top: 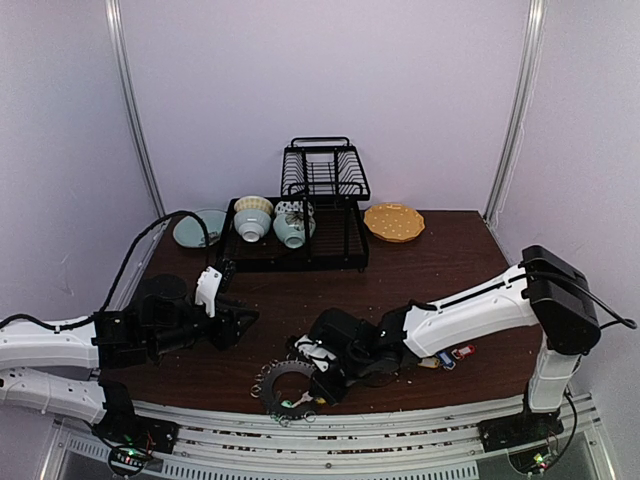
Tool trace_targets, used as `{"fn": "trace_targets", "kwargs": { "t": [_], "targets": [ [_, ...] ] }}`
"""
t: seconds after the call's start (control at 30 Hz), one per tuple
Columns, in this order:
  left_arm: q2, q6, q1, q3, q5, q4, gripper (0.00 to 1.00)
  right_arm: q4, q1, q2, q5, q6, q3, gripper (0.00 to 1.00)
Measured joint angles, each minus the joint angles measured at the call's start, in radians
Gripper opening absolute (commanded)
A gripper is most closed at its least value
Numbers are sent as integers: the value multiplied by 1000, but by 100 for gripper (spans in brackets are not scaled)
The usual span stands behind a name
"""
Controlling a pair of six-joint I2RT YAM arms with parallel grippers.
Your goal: Put the keys on the keyring
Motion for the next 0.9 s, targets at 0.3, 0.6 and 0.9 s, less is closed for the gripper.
{"fn": "trace_targets", "kwargs": {
  "t": [0.3, 0.6, 0.9],
  "targets": [
    [-12, 29, 0, 0, 13, 5, 37, 76, -12, -249, 5, -74, -85, 0],
    [-23, 198, -4, 68, 288, 118, 28, 603, -55, -625, -32, -159, -371, 0],
    [-2, 422, -94, 221, 537, 282, 28, 1062, -166, -626, -318, -128, -380, 0]
  ]
}}
